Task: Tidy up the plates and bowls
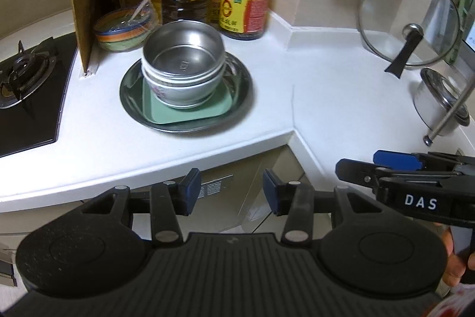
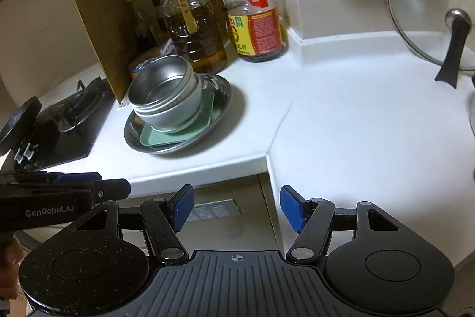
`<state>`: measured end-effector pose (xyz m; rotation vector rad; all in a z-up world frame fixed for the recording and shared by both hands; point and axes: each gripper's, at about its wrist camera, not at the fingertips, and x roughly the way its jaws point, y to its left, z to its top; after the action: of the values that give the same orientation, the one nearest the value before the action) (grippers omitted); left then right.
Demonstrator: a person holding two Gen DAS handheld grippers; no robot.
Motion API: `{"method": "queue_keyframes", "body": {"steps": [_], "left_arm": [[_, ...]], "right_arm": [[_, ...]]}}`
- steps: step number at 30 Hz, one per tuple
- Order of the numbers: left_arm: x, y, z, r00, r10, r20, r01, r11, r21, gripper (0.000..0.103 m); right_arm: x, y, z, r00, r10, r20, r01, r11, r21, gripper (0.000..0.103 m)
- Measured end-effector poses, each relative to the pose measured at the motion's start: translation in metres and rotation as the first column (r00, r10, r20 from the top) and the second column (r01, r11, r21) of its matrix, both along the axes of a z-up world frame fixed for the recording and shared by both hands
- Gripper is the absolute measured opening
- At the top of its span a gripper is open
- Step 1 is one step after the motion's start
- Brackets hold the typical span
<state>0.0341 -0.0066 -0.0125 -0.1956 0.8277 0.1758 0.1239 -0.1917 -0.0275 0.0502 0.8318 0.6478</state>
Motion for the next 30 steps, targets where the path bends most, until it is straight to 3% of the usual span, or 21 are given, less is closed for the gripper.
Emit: {"method": "queue_keyframes", "body": {"steps": [30], "left_arm": [[-0.0016, -0.0095, 0.0031, 1.000, -0.025, 0.018, 0.025, 1.000, -0.010, 0.044]], "right_arm": [[-0.0001, -0.0052, 0.0016, 1.000, -0.009, -0.004, 0.009, 1.000, 0.001, 0.064]]}}
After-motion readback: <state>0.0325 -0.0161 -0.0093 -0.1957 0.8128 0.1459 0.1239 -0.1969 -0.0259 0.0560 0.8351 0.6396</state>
